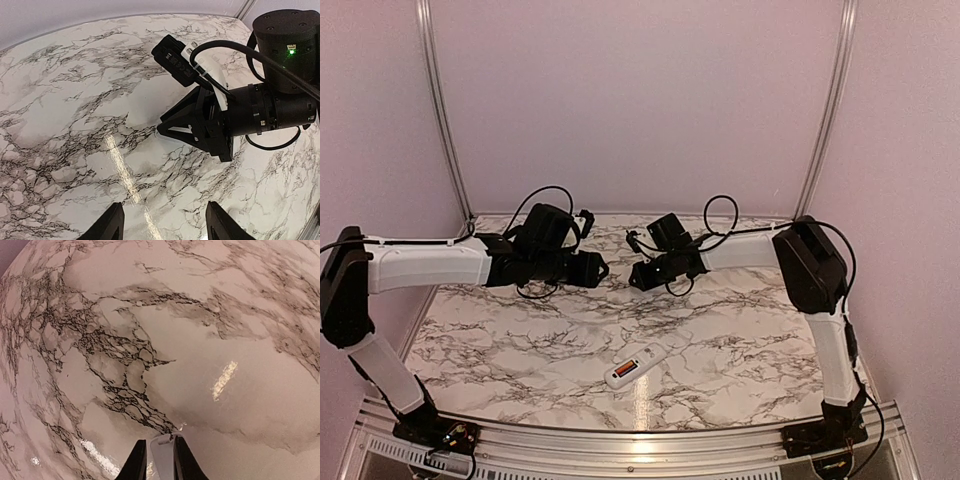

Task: Load the batteries into the remote control
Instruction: Pick up the battery cover at the center of the board.

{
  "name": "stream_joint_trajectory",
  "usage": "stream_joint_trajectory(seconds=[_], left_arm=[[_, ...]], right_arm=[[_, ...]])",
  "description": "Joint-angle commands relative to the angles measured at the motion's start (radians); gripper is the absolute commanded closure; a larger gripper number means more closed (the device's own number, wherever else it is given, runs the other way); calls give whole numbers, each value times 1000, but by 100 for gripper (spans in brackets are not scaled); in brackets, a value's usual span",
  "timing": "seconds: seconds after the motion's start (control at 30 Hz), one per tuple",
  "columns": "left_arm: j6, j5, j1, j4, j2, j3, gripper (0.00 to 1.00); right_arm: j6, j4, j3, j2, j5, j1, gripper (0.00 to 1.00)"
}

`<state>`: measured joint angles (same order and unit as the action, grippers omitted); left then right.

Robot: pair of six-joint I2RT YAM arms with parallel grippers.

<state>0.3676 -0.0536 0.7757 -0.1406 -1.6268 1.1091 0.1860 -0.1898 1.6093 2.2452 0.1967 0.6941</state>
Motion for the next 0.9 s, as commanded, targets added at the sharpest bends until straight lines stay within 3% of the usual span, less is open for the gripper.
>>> stream_joint_trajectory(seconds=[0.0,0.37,0.63,0.87], left_arm=[[-25,-16,-6,13,42,-11,42],[-38,-31,-10,12,68,-18,41],[-40,-36,-22,5,90,-30,41],[-36,-37,-31,11,111,-52,41]], right_arm=[[0,-56,64,50,-30,17,82],[-13,-81,97,94,-39,36,86],[-31,-155,172,145,-146,58,86],[-47,-195,196,137,-184,78,96]])
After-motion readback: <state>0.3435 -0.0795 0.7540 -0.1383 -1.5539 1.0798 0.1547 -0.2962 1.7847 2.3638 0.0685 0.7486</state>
